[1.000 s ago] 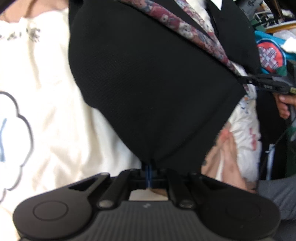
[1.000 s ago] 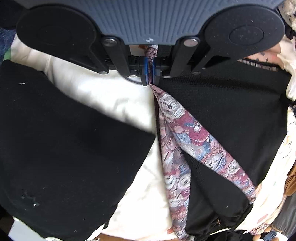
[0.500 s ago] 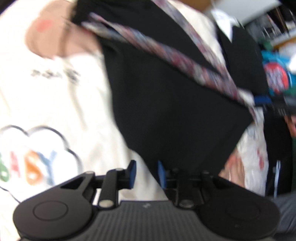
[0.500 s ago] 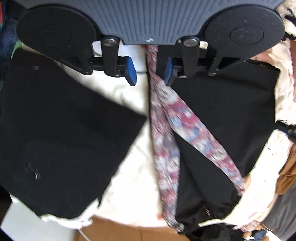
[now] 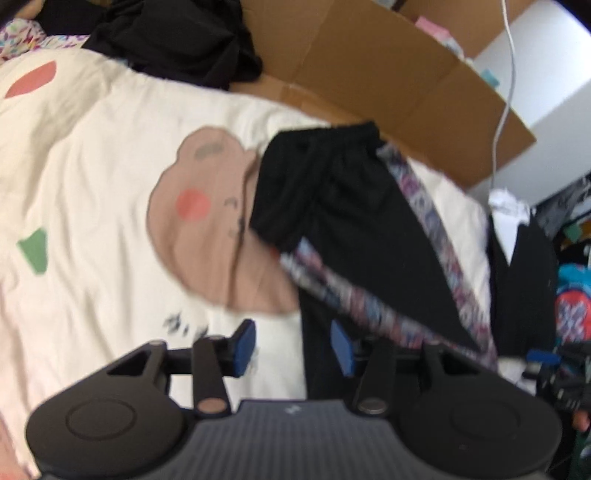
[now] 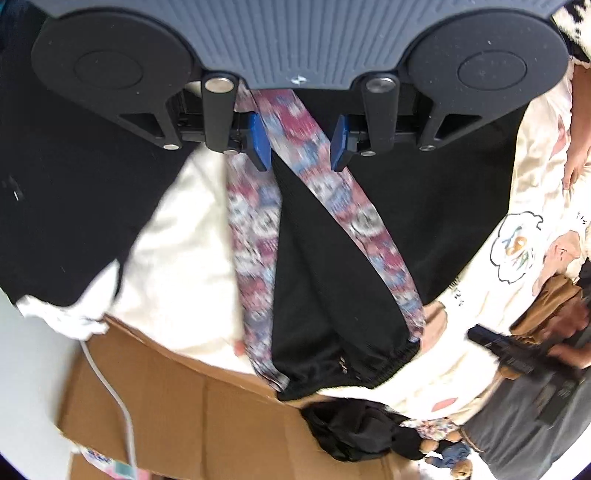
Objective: Fold clothes
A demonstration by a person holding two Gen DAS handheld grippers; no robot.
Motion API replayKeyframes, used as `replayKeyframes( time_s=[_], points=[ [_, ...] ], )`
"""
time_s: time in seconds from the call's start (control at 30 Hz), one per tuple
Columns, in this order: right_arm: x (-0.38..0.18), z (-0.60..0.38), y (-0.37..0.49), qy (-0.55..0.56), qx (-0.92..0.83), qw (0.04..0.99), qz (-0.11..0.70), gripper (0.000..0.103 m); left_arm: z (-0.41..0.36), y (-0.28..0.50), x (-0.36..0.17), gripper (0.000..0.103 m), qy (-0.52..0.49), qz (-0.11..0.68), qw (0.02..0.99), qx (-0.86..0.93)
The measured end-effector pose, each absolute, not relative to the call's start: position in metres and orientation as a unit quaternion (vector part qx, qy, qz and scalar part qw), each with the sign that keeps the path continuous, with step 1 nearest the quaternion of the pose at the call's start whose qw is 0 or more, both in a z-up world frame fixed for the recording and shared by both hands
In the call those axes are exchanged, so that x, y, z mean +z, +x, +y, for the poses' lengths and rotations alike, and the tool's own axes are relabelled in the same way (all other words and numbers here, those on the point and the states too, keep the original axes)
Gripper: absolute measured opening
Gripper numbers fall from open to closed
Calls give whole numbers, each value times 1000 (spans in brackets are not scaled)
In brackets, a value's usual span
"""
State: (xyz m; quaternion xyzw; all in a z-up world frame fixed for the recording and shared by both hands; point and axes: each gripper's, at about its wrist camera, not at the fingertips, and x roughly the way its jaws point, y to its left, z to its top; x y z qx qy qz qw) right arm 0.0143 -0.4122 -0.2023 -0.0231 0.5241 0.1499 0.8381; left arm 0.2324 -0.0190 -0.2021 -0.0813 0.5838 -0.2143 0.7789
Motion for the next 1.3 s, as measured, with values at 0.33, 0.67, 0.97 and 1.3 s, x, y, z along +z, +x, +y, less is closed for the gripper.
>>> replayKeyframes(
  time_s=[0.33, 0.67, 0.97, 1.3],
  points=[
    [-226, -356, 38, -67, 190, 835, 512, 50, -21, 294, -252, 64, -167, 589, 770, -181],
    [-250, -342, 39, -68, 188, 834, 515, 51, -12, 283, -292, 68, -254, 579, 754, -178],
    [-269, -329, 30, -130, 181, 827, 517, 50, -8, 282, -272, 21, -310, 546, 748, -213],
    [-256, -356, 33, -94, 154, 845, 503, 12, -48, 299, -220, 17, -338, 504, 755, -248]
  ],
)
